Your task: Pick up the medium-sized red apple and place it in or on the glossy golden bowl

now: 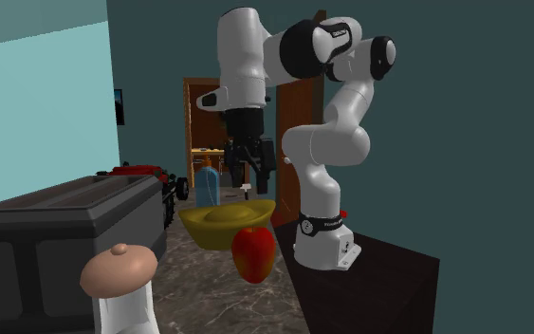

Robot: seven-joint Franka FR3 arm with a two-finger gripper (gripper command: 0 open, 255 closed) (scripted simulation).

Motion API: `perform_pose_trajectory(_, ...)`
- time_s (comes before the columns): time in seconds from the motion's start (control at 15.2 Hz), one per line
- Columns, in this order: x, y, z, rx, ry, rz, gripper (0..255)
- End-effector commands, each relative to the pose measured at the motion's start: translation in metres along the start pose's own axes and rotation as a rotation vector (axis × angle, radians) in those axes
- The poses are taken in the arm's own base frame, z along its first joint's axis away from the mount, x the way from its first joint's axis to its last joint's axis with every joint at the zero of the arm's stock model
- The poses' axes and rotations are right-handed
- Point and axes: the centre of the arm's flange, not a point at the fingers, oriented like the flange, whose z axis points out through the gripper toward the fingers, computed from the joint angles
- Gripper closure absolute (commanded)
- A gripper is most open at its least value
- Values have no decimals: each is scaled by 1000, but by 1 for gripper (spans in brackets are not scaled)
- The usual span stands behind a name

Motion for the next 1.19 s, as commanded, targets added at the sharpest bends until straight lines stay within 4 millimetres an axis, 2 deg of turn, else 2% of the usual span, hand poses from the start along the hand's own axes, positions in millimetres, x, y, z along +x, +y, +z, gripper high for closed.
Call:
perform_pose_trajectory(0.0,-2,-2,21,14,-3,5,0)
perform_pose_trajectory(0.46,-2,-3,61,14,-3,5,0)
perform_pose_trajectory(0.99,-2,-3,61,14,-3,5,0)
perform_pose_trajectory(1.06,-2,-3,61,14,-3,5,255)
perform_pose_trajectory(1.12,-2,-3,61,14,-3,5,255)
